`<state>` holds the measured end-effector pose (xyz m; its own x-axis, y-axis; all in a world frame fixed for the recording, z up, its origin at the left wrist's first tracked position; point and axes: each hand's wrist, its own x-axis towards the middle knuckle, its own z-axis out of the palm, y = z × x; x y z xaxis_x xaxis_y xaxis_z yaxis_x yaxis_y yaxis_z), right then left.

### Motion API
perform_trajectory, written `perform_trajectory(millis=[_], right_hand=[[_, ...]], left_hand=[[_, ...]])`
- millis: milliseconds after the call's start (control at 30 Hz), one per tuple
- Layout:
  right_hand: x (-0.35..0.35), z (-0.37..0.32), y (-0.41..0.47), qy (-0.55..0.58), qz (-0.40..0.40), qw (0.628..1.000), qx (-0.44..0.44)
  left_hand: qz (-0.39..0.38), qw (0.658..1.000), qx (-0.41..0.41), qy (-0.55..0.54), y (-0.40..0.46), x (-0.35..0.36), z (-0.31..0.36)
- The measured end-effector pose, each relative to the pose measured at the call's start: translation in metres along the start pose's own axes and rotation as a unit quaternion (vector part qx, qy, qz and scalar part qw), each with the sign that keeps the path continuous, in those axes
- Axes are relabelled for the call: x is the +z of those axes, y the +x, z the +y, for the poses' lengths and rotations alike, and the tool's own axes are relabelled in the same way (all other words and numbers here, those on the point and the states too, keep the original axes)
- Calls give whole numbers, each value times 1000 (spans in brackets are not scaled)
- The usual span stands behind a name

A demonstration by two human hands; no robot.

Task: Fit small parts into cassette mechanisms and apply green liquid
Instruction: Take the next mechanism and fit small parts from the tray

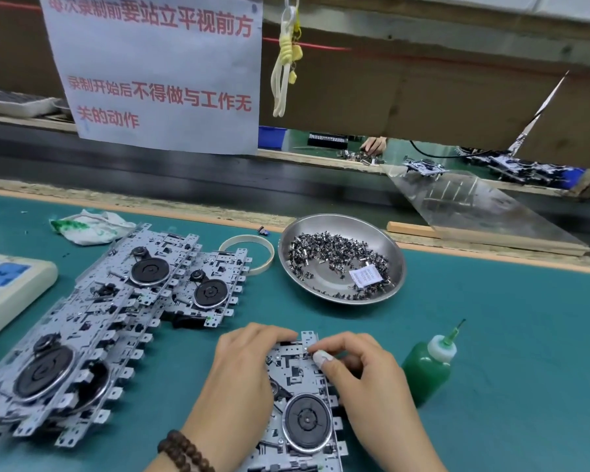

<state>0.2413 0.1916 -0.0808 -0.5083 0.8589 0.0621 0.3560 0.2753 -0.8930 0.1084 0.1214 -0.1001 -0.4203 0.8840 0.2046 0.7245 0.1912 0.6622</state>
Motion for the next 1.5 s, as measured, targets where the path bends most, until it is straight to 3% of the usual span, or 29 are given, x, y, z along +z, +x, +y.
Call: perform_trajectory(millis=[433,933,1100,1500], right_hand=[[2,5,5,22,-6,999,22],[-4,8,-2,-16,49,999,3],[-6,8,-1,-18,39,999,14],[-5,9,-1,4,26,999,34]], left_hand=[[10,999,-17,-34,-1,3,2],[-3,999,5,-42,0,9,14],[27,998,25,-56,6,10,22],[-12,996,36,-82,12,13,15]])
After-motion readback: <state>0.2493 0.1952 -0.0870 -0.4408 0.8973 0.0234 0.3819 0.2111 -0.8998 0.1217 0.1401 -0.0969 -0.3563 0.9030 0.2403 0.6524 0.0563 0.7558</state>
